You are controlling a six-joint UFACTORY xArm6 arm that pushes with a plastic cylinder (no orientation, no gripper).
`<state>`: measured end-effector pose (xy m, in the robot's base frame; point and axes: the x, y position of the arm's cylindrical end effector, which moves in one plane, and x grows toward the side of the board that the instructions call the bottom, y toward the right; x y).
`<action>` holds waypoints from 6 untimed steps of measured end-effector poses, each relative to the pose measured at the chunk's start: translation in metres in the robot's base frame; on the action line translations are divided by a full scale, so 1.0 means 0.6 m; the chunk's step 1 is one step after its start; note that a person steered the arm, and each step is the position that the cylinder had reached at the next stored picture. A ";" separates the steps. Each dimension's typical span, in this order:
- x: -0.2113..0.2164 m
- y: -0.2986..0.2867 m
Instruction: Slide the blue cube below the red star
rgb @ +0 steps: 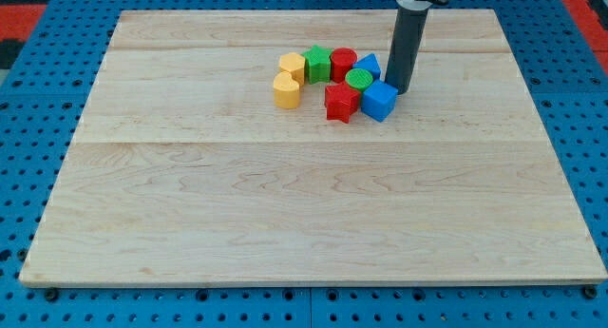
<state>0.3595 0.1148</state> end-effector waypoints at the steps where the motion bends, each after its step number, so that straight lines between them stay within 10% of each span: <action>1: 0.017 -0.021; 6: 0.094 -0.046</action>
